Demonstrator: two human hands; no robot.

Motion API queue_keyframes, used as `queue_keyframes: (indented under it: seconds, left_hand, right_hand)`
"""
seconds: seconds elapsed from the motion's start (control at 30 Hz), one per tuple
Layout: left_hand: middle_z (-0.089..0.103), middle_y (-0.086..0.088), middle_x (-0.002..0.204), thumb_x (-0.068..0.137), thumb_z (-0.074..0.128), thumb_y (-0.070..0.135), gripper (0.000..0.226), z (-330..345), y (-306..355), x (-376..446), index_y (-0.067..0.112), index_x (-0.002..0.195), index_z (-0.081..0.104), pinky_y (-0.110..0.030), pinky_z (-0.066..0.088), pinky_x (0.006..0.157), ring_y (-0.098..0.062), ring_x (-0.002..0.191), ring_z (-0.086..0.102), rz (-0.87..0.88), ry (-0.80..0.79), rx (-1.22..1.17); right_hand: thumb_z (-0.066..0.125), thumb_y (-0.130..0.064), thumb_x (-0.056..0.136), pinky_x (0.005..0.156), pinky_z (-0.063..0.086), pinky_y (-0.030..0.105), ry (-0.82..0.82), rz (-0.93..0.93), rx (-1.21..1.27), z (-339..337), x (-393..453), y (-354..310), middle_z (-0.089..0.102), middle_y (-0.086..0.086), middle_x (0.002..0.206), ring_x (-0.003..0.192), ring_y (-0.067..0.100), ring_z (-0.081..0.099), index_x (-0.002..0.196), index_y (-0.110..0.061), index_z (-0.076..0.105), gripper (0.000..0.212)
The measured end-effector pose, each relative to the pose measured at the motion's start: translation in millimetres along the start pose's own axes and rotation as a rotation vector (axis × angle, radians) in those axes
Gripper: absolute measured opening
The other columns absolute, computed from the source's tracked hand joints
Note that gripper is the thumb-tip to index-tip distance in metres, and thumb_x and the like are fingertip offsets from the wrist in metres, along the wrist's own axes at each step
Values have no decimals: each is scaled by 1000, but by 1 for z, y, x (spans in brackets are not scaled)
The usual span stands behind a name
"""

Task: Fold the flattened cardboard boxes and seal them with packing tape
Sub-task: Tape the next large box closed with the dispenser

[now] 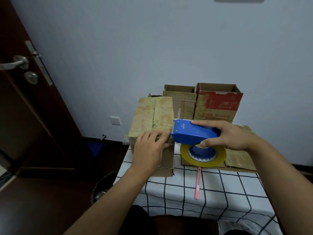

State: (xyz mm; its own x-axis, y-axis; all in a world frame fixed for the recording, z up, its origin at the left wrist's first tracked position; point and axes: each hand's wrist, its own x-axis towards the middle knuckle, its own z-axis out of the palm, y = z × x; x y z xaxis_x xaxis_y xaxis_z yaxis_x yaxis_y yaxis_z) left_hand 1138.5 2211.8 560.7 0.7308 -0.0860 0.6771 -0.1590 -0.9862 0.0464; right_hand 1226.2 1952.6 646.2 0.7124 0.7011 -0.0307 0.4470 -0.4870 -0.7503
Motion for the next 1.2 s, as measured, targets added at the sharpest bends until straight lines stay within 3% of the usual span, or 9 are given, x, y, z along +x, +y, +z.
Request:
queue_keyframes:
  seconds: [0.23,0.37,0.53,0.6,0.7,0.83,0.93,1.03,1.2]
  left_hand:
    - [67,-4,109,85,74,32,34,4,4,1,21,117,68,-40,49,81,-27,97,63,-3,8,8]
    - [66,-5,108,83,77,29,36,1,3,2,22,117,67,-42,48,79,-28,95,63,-4,7,19]
    - [62,-6,112,82,75,21,63,-1,7,2,37,137,51,-46,46,83,-31,99,59,22,-76,91]
    - [62,-6,112,86,73,24,59,-1,5,3,39,138,51,-46,46,83,-30,99,59,18,-79,90]
    - [63,-6,108,82,77,21,59,-2,4,4,37,134,55,-45,46,81,-30,95,60,11,-68,93]
    - [62,-7,107,84,75,23,53,-1,5,5,36,132,56,-45,45,80,-30,93,59,26,-47,86]
    - [62,-6,107,87,72,26,48,0,11,3,36,132,57,-43,44,80,-29,93,58,40,-37,89]
    - [61,-4,107,86,73,27,50,0,16,4,37,131,56,-42,43,80,-27,94,57,49,-53,90]
    - [60,-2,105,79,78,27,60,-1,17,6,37,133,54,-43,45,80,-25,95,58,41,-92,107]
  right_hand:
    - [80,-27,81,80,48,14,1,28,-7,-12,-9,11,54,-25,123,97,-6,58,125,-63,51,64]
    - [80,-28,80,83,51,17,-10,46,-46,-19,-12,12,55,-23,122,102,5,60,123,-67,50,65]
    - [81,-31,79,82,47,16,-53,67,-87,-23,-12,5,54,-26,123,103,2,59,124,-69,47,68]
    - [82,-30,78,83,46,14,-51,63,-82,-24,-14,7,55,-27,123,102,0,59,122,-71,48,69]
    - [82,-29,78,80,44,10,-50,61,-109,-27,-21,10,52,-38,117,99,-10,56,122,-71,48,69]
    - [80,-35,79,84,44,15,-81,59,-245,-27,-21,4,45,-48,115,103,-12,52,124,-71,45,68]
    - [76,-40,80,92,46,26,-149,71,-389,-27,-13,-8,45,-35,118,103,0,51,127,-70,42,65]
    - [72,-41,83,80,41,25,-244,128,-549,-29,0,-30,45,-18,114,93,3,49,136,-60,41,64]
    - [72,-43,81,81,39,29,-304,152,-614,-29,23,-53,47,-12,117,93,5,49,137,-53,48,62]
